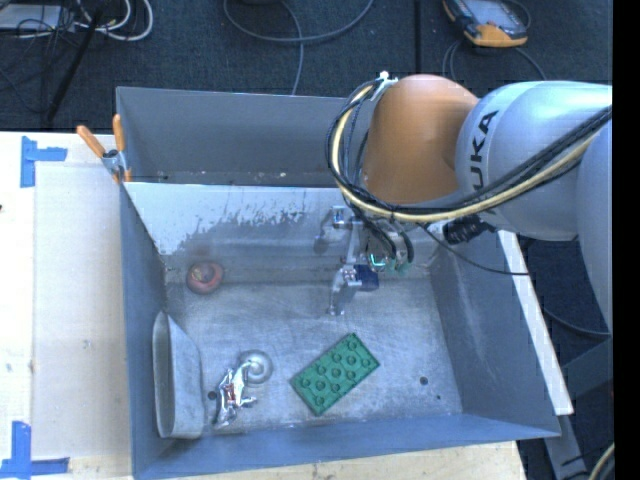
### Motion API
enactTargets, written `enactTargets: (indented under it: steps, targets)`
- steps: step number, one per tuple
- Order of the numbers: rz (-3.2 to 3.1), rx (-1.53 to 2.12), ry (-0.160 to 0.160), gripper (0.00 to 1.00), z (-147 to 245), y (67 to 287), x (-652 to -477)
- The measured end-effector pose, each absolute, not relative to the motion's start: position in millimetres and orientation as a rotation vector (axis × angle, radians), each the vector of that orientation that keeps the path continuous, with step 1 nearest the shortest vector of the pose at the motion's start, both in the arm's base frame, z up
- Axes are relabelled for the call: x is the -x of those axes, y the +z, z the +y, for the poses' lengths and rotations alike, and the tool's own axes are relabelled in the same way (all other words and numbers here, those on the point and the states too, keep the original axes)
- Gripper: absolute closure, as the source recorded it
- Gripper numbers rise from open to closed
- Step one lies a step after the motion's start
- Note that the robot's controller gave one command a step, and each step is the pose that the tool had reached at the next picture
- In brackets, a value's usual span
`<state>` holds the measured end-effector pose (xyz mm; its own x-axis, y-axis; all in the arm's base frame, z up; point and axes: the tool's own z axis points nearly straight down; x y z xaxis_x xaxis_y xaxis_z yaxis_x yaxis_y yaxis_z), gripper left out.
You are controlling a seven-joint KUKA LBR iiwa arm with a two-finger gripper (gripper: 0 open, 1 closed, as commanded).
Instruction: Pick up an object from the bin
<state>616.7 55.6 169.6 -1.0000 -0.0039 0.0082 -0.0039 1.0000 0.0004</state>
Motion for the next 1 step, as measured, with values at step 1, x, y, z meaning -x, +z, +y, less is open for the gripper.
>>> enactTargets:
  steps: [1]
  targets:
    - [-3.101, -0.439, -0.001, 0.0, 22.1, 93.3, -546.7]
